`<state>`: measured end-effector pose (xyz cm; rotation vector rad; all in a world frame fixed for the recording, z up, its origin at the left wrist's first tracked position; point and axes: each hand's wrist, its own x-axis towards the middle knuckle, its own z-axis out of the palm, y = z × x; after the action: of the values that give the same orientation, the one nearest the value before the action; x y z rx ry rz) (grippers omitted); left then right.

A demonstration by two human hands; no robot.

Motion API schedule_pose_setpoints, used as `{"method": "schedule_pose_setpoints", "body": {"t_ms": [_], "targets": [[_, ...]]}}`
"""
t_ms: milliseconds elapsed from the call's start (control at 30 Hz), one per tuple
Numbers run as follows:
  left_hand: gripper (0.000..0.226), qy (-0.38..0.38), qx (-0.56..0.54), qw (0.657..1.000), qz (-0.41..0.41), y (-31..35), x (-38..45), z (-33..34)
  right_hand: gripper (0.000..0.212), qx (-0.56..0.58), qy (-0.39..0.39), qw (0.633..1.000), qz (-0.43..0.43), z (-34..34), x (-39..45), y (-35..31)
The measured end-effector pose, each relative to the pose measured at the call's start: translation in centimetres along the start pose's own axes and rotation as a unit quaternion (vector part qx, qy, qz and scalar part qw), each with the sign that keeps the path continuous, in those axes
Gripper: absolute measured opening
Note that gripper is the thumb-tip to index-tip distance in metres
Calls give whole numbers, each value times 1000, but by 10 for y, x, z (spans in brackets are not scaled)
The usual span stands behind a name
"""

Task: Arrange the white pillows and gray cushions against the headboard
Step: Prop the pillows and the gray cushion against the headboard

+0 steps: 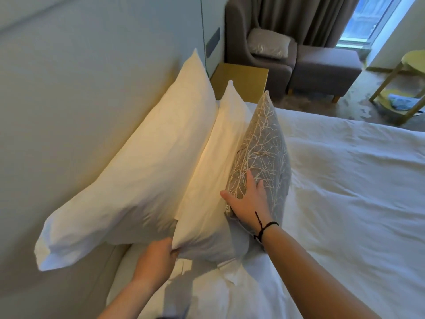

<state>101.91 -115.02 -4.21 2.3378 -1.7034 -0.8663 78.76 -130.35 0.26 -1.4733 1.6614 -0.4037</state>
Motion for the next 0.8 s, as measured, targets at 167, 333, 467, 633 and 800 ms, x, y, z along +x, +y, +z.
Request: {"method": "schedule_pose_setpoints", "body": {"t_ms": [167,333,467,633,800], "targets": [[27,18,101,995,4,-14,-20,-19,103,-7,-14,1000,7,2,1,-2],[35,21,89,996,-4,-13,-35,-19,101,-21,-21,1000,-6,9,-8,1],[42,25,101,994,-45,-6,-41,-21,102,5,-48,999,-18,0,-10,7],[39,67,94,989,-88,-1,-63,-19,99,42,-93,994,-32,-18,-7,15],[27,131,58,985,-100,3,-71,-10,82,80,-100,990,-58,-33,-9,35]]}}
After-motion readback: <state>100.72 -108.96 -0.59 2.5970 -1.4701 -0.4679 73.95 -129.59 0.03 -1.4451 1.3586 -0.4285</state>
